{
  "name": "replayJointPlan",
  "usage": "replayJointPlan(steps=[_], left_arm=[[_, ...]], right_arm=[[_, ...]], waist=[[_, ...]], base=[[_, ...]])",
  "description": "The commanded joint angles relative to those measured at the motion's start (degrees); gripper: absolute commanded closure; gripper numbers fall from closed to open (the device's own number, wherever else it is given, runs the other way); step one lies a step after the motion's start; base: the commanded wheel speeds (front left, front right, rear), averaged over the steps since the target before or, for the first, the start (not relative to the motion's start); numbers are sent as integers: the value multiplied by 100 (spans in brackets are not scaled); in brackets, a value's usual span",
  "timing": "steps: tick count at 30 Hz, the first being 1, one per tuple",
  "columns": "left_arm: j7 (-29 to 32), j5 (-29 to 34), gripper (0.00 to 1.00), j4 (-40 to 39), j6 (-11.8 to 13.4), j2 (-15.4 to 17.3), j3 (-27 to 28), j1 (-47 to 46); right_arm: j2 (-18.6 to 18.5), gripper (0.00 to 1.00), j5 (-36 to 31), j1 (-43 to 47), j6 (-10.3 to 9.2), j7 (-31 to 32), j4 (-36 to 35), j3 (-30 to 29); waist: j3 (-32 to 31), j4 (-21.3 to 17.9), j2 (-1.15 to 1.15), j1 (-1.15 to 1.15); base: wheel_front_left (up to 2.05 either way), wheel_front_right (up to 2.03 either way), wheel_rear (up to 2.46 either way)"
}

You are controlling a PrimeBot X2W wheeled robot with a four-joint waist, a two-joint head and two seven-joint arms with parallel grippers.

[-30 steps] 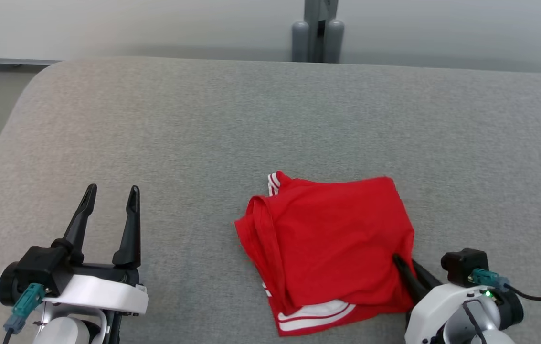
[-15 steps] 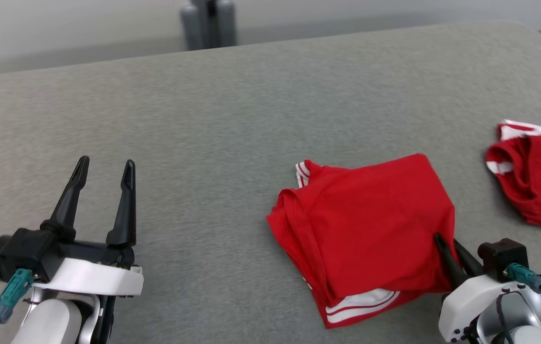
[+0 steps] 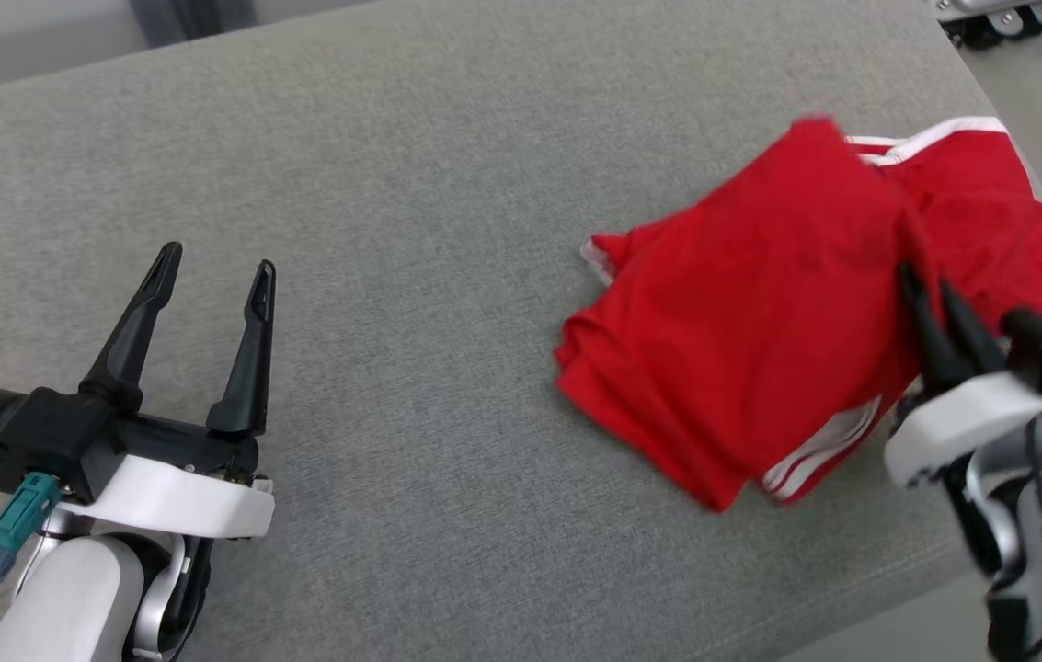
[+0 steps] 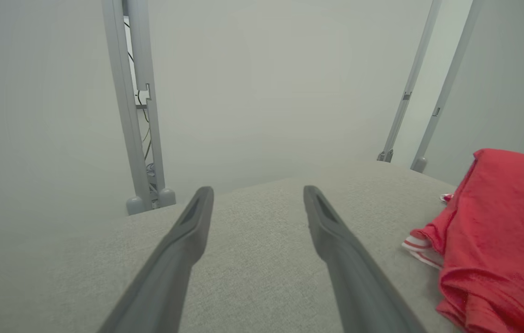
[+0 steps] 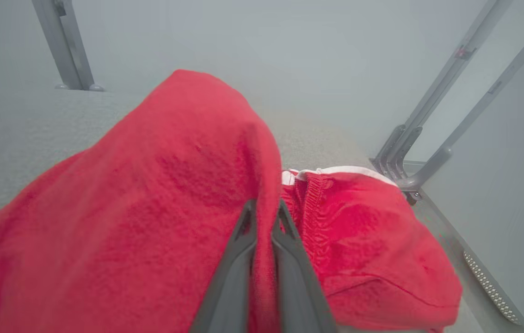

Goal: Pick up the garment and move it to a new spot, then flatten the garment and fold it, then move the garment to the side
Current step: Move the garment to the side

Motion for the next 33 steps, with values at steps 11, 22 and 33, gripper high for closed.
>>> replayJointPlan(steps=[11,22,33], left_arm=[[163,99,0,-251,3,175,-34,-239],[179,83,0,-317,-53,251,-59,-413],[104,41,0,-200,-47,266,-65,-419]], right_arm=[[-941,100,-128,-1388,-5,-33,435,-832],[-1370,100,-641,-1799,-5,-15,1136,-1034],[-732,0,-1120,-1459,-5,149,932,-1906]], waist=[[558,-66,0,0],[894,-1,0,0],[900,34,0,0]], base=[[0,0,0],[0,0,0],[0,0,0]])
